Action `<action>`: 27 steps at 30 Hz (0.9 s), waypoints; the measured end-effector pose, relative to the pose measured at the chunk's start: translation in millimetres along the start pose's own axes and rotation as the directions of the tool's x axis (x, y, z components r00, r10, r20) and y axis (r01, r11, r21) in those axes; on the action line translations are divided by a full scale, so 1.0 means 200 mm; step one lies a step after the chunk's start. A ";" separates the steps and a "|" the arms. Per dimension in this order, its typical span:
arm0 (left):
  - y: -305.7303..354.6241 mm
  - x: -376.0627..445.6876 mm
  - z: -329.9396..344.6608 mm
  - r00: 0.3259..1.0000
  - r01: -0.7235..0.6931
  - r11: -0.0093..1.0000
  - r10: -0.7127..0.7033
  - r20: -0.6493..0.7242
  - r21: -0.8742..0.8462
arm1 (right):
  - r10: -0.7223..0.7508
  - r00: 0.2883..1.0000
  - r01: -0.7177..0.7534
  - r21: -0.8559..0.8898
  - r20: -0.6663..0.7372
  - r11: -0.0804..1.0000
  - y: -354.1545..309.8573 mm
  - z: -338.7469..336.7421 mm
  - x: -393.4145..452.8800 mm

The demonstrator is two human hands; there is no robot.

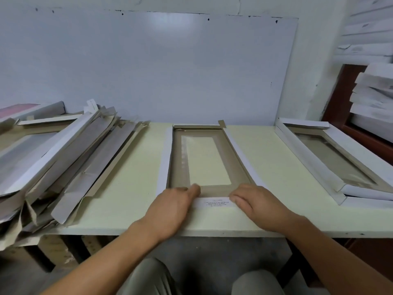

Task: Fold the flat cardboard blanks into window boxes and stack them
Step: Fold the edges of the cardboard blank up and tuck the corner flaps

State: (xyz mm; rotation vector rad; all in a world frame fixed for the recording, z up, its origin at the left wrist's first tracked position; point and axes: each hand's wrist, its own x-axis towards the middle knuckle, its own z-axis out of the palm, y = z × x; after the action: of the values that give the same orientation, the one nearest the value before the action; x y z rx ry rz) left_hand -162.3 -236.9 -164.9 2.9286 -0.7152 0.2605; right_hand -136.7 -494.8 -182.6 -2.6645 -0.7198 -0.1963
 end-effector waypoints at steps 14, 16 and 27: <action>0.08 0.00 0.14 0.966 -0.002 0.998 -0.013 0.256 0.059 | 0.139 0.923 -0.068 -0.202 0.360 0.977 -0.05 0.18 0.07; 0.08 -0.04 0.12 0.967 -0.010 0.954 -0.066 0.245 0.298 | 0.206 0.917 -0.138 -0.212 0.342 0.967 0.00 0.14 0.03; -0.40 -0.23 -0.02 0.968 0.234 0.928 -0.251 -0.023 -0.289 | 0.220 0.957 -0.231 0.038 0.189 0.972 -0.07 -0.13 0.10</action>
State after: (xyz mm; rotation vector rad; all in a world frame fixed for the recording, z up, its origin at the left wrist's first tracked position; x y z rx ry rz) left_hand -166.9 -145.6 -176.5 2.6834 -0.3413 0.2007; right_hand -126.8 -484.3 -149.9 -2.7037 -0.4594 0.1314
